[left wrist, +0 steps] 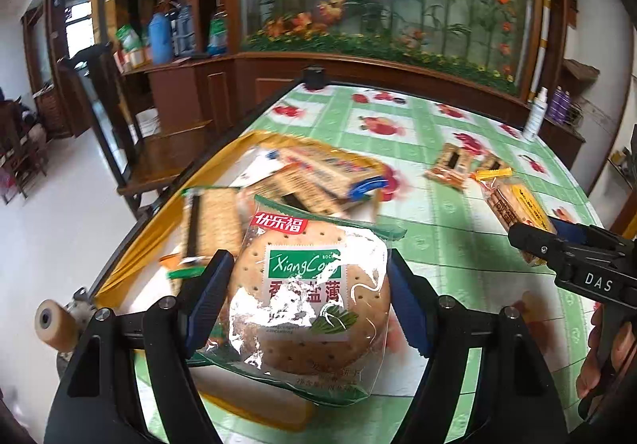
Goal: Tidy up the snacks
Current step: 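Carry both packets toward the white tray, then open the right tool to drop the yellow square packet while the left tool releases the XiangCong packet, then move both tools back over the two long cracker packets on the table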
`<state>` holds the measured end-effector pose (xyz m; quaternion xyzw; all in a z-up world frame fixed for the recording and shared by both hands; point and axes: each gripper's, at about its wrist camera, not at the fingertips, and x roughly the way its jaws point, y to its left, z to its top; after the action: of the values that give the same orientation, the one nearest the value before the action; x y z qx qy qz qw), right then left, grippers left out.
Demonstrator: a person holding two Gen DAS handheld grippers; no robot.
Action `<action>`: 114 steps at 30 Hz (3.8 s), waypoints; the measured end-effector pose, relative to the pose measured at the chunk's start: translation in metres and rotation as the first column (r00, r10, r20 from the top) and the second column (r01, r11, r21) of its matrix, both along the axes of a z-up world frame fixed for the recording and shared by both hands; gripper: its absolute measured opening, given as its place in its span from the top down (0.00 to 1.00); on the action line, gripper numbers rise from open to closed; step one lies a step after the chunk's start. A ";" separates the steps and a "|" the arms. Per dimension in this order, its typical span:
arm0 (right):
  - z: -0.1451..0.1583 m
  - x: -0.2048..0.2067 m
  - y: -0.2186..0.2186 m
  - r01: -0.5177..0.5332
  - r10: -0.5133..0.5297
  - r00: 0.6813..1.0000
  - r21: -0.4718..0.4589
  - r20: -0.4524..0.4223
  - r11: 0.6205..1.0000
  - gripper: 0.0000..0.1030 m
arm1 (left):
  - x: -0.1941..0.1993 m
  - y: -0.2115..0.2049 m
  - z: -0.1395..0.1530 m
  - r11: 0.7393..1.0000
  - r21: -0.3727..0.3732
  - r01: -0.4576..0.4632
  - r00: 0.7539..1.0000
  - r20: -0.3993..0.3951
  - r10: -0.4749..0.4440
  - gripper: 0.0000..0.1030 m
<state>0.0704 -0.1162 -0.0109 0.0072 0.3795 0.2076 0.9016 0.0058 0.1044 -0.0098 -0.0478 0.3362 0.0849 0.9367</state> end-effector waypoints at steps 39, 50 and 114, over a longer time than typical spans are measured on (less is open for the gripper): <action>0.000 0.067 0.214 -0.330 0.329 0.943 -0.030 -0.045 0.944 0.31 | 0.009 0.075 -0.012 0.993 -0.062 -0.104 0.994 -0.038 0.102 0.26; -0.011 0.090 0.229 -0.343 0.339 0.938 -0.052 -0.079 0.938 0.29 | 0.017 0.068 -0.016 0.995 -0.056 -0.082 0.995 -0.060 0.079 0.26; 0.008 0.044 0.025 -0.050 0.055 0.997 0.103 -0.050 0.993 0.16 | 0.004 0.000 0.006 0.999 -0.041 -0.012 0.999 -0.041 0.010 0.00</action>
<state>0.1141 -0.0909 -0.0025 0.0485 0.3924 0.2501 0.8838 0.0093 0.1043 -0.0043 -0.0674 0.3567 0.0839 0.9280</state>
